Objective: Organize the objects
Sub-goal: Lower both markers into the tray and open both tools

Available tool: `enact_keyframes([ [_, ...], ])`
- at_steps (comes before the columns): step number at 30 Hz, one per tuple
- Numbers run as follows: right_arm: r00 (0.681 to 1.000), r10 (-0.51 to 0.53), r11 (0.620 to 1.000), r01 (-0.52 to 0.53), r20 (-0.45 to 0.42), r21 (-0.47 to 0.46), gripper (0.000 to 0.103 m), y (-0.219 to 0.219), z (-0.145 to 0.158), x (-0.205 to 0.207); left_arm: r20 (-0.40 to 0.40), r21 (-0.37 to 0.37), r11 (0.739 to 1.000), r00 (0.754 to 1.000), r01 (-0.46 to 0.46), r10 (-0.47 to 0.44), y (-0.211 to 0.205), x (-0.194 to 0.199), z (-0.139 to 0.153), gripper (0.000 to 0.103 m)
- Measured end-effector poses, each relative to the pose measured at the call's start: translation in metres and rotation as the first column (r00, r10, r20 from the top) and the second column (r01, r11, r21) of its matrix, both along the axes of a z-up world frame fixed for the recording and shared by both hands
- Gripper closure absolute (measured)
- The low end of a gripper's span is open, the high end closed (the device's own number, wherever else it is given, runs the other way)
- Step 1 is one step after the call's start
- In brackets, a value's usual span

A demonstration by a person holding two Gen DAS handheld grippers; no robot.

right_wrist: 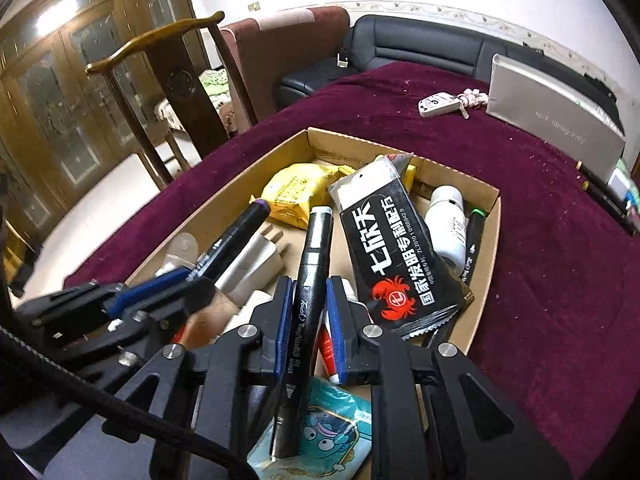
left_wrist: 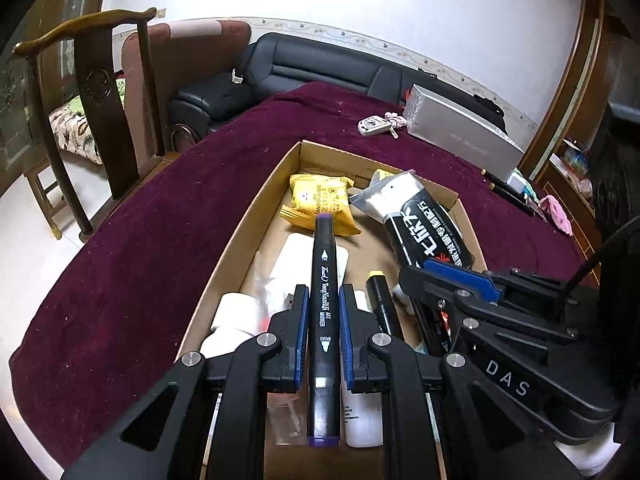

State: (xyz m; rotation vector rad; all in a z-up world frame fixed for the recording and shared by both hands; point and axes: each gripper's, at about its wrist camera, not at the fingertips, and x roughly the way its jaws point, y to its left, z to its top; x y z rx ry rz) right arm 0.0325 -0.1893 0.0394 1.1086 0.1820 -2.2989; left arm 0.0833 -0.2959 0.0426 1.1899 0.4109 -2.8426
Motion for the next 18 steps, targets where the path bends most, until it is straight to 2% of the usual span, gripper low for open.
enact_keyframes([
  [9, 1.0, -0.007, 1.0, 0.008, -0.025, 0.023, 0.087, -0.0021, 0.0013, 0.0016, -0.012, 0.026, 1.0, 1.0, -0.016, 0.016, -0.006, -0.0014, -0.0026, 0.091],
  [13, 1.0, -0.012, 1.0, 0.012, -0.025, 0.022, 0.079, -0.0024, 0.0015, 0.0018, -0.011, 0.034, 0.999, 1.0, -0.015, 0.015, -0.0069, -0.0026, -0.0026, 0.089],
  [15, 1.0, -0.019, 1.0, 0.02, -0.02, 0.024, 0.072, -0.0022, 0.0012, 0.0008, -0.013, 0.04, 0.999, 1.0, -0.013, 0.014, -0.0073, -0.0021, -0.0021, 0.085],
  [18, 0.999, -0.028, 0.999, 0.029, -0.016, 0.025, 0.07, -0.0008, 0.0013, -0.0006, -0.026, 0.038, 0.999, 1.0, -0.016, 0.017, -0.0069, 0.0002, 0.0014, 0.074],
])
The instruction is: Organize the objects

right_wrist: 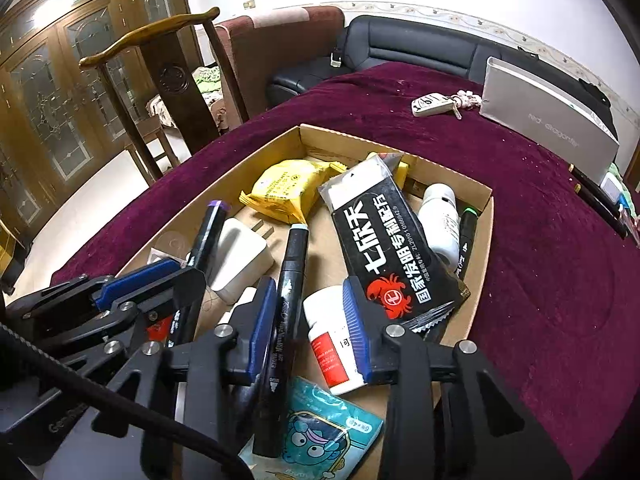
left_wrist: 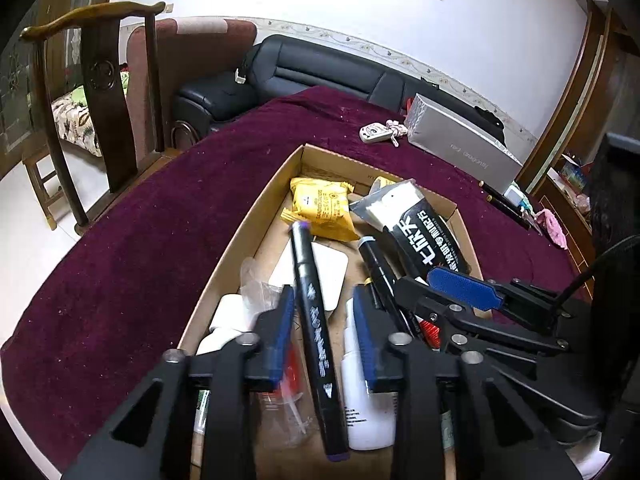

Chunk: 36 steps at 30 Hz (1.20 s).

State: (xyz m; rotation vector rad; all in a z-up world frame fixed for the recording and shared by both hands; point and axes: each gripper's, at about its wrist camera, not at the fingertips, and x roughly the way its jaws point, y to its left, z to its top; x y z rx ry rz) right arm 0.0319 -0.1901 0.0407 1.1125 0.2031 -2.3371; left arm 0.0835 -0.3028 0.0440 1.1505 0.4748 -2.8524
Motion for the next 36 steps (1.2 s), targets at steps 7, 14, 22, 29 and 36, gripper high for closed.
enact_keyframes([
  [7, 1.0, -0.005, 1.0, 0.005, -0.023, -0.005, 0.07, 0.002, 0.006, 0.003, -0.023, 0.001, 1.0, 1.0, -0.009, 0.009, -0.001, 0.006, 0.009, 0.065],
  [14, 0.997, -0.02, 1.0, 0.021, -0.081, 0.013, 0.069, 0.007, 0.02, 0.013, -0.05, 0.001, 1.0, 0.999, -0.011, 0.011, 0.001, 0.015, 0.02, 0.063],
  [22, 0.985, -0.048, 0.998, 0.054, -0.166, 0.037, 0.065, 0.018, 0.04, 0.034, -0.092, 0.002, 1.0, 0.996, 0.008, -0.008, 0.012, 0.029, 0.033, 0.063],
  [29, 0.968, -0.077, 0.994, 0.092, -0.24, 0.053, 0.055, 0.034, 0.056, 0.058, -0.145, -0.011, 1.0, 0.989, 0.027, -0.028, 0.028, 0.047, 0.051, 0.058],
  [36, 0.949, -0.111, 0.99, 0.132, -0.294, 0.053, 0.043, 0.053, 0.07, 0.081, -0.216, -0.049, 0.999, 0.976, 0.019, -0.029, 0.045, 0.069, 0.074, 0.049],
])
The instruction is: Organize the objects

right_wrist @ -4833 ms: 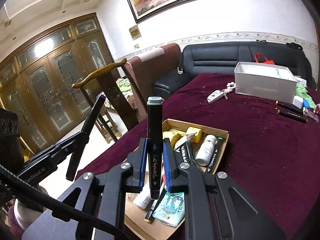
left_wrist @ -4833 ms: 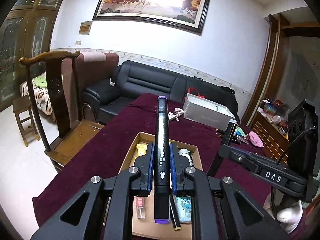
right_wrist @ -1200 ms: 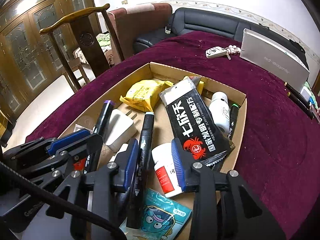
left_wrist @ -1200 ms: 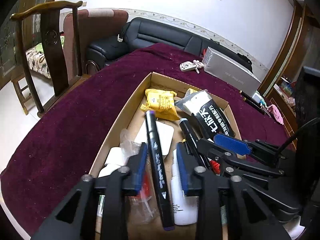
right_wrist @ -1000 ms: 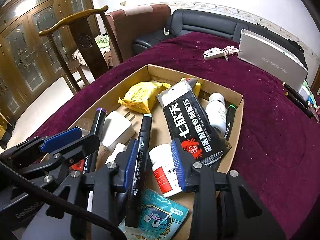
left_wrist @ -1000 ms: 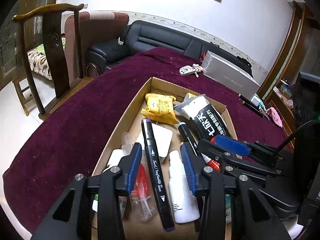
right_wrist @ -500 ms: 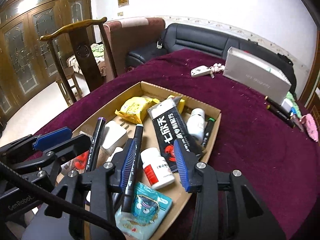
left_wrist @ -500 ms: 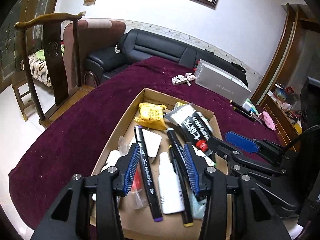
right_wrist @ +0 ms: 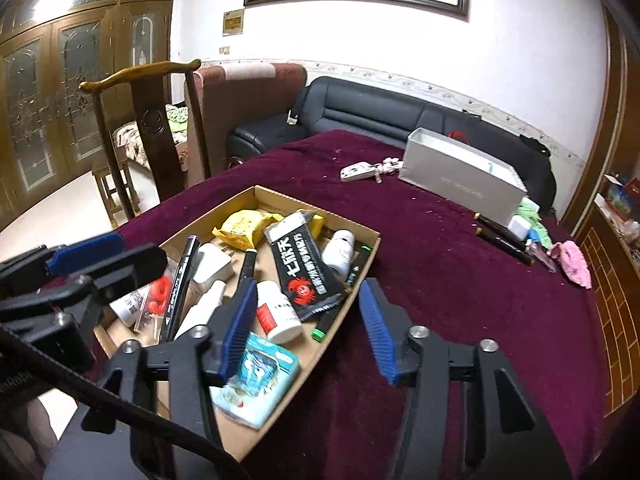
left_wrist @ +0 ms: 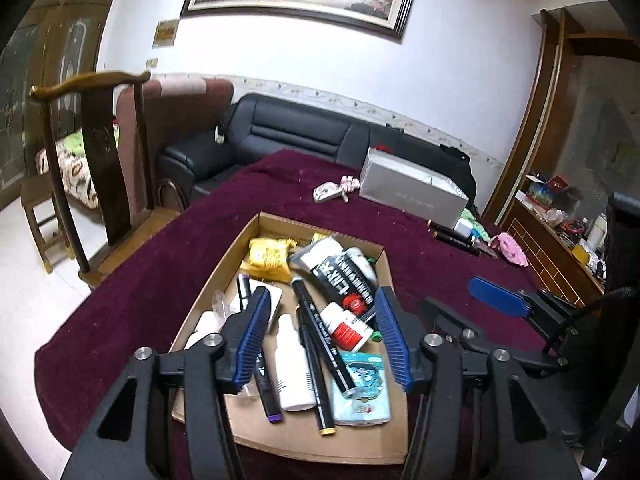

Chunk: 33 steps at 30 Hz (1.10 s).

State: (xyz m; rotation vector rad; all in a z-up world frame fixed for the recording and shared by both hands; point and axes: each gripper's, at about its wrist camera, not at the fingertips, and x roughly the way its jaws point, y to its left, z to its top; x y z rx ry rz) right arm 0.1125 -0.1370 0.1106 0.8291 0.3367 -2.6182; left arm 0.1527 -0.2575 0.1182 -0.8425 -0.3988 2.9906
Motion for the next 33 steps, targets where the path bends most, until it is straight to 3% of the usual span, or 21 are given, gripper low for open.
enact_keyframes([
  [10, 0.993, -0.097, 0.995, 0.097, -0.069, -0.003, 0.025, 0.042, 0.011, 0.028, -0.094, -0.091, 0.996, 0.996, 0.0, -0.008, 0.04, 0.021, 0.024, 0.031],
  [16, 0.987, -0.147, 0.989, 0.146, -0.069, -0.019, 0.025, 0.068, 0.013, 0.036, -0.167, -0.151, 0.988, 0.986, -0.025, -0.001, 0.063, 0.036, 0.04, 0.023],
  [22, 0.982, -0.175, 0.984, 0.173, -0.073, -0.037, 0.024, 0.088, 0.014, 0.04, -0.266, -0.131, 0.99, 0.964, -0.056, 0.019, 0.071, 0.05, 0.057, 0.002],
  [28, 0.98, -0.186, 0.982, 0.183, -0.064, -0.048, 0.024, 0.104, 0.01, 0.04, -0.299, -0.226, 0.96, 0.949, -0.168, 0.096, 0.095, 0.055, 0.062, 0.002],
  [33, 0.98, -0.19, 0.98, 0.187, -0.05, -0.06, 0.024, 0.115, 0.005, 0.038, -0.263, -0.239, 0.963, 0.963, -0.122, 0.056, 0.11, 0.05, 0.059, 0.002],
])
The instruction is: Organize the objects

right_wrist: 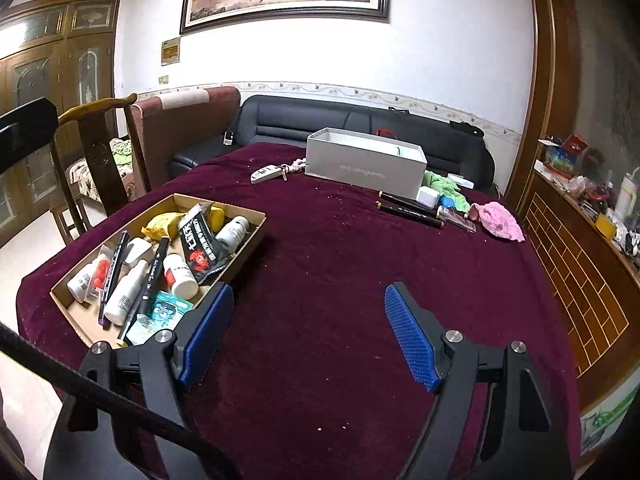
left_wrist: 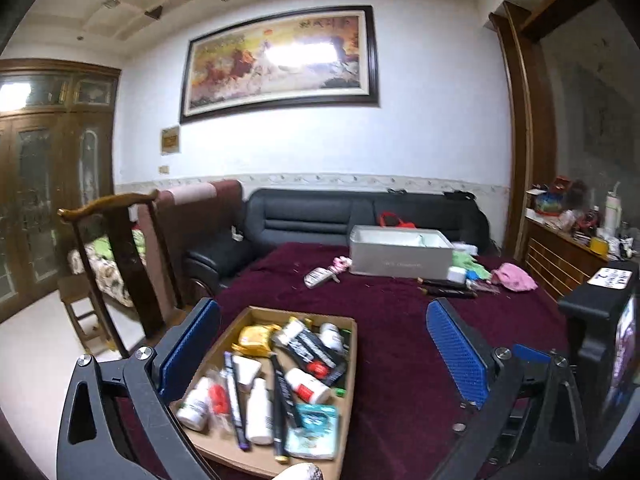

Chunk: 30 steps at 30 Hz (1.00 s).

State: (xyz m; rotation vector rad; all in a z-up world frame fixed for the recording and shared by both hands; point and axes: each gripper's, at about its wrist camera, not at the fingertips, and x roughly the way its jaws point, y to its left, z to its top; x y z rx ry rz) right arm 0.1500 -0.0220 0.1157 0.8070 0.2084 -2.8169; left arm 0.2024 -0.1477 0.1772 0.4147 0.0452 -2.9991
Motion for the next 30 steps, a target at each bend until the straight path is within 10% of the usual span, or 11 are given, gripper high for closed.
enact_keyframes([
  [30, 0.994, 0.065, 0.997, -0.067, 0.091, 0.029, 0.024, -0.013, -0.032, -0.025, 0.307, 0.043, 0.998, 0.951, -0.034, 0.019, -0.006, -0.05, -0.066, 0.002],
])
